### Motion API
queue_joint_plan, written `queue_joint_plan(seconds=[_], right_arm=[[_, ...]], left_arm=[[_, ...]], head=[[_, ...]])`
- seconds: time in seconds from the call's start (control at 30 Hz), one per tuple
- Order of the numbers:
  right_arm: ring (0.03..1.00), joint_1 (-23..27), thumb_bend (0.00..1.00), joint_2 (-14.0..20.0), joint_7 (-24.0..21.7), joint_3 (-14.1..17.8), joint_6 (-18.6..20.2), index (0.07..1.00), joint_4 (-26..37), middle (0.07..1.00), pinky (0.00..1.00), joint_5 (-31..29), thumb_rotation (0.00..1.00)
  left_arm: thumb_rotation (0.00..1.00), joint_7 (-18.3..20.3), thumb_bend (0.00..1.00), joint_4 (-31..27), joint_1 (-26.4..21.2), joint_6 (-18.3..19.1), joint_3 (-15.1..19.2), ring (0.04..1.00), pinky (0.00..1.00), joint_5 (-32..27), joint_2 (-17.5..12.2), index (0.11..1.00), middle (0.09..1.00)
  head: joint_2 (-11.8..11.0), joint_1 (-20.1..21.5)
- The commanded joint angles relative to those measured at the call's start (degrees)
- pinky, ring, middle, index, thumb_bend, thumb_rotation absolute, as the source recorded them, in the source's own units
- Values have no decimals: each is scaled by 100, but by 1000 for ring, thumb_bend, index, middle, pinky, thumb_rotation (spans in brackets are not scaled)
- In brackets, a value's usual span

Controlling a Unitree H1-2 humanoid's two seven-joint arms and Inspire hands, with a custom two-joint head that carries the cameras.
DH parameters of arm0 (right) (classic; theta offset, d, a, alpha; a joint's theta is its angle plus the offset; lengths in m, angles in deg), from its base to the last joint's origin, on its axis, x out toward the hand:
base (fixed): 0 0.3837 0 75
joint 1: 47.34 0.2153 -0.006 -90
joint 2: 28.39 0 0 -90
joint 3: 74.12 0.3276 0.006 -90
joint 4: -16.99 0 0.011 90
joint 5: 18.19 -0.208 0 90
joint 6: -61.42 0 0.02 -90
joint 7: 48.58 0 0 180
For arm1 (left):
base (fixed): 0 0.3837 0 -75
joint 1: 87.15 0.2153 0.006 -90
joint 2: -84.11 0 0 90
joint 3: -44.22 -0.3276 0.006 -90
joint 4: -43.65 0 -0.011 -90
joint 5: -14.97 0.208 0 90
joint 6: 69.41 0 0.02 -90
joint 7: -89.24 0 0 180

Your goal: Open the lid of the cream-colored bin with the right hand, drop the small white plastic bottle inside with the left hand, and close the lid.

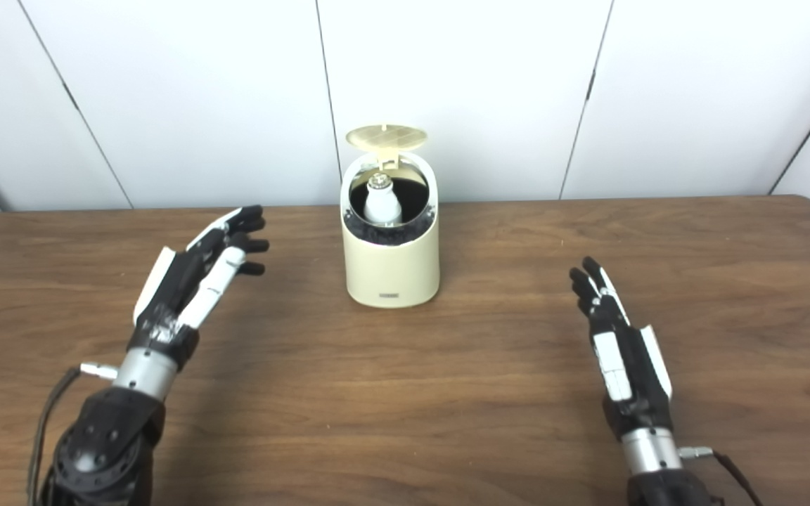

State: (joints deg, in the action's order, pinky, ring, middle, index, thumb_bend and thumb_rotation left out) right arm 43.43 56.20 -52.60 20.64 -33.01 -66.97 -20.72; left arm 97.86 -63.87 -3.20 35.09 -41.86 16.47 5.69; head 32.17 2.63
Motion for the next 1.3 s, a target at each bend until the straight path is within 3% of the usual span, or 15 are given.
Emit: queue_joint_plan(seconds=[0.0,0.13,0.3,0.43,0.63,0.93,1.27], right_arm=[[949,344,789,152,-52,-41,86,949,332,943,965,146,968],[948,634,796,228,-60,-122,311,930,486,936,983,328,969],[954,1213,788,318,-19,-358,820,920,799,928,967,1127,994],[933,1760,753,452,-124,-677,1363,932,1016,929,905,1985,1000],[938,2665,659,553,-403,-1142,1897,922,887,947,882,2673,1000],[932,3688,659,562,-475,-1521,1735,917,-110,938,879,2991,983],[975,4328,744,726,-591,-1980,1507,871,-856,944,936,3502,1000]], left_arm=[[944,-62,527,32,111,-388,-9,922,882,-152,-15,991,968],[995,-133,540,265,447,-828,-126,957,939,-23,62,1000,989],[1000,-243,541,541,732,-1269,-280,965,957,96,93,1000,989],[1000,-374,553,681,882,-1475,-323,962,951,129,175,1000,980],[1000,-507,543,865,1020,-1680,-397,957,949,209,249,999,977],[1000,-587,530,1015,1071,-1830,-511,951,933,266,278,997,968],[988,-575,528,872,1206,-1729,-735,957,932,234,319,1000,982]], head=[[10,8],[24,35],[24,59],[19,67],[9,90],[-17,113],[6,69]])
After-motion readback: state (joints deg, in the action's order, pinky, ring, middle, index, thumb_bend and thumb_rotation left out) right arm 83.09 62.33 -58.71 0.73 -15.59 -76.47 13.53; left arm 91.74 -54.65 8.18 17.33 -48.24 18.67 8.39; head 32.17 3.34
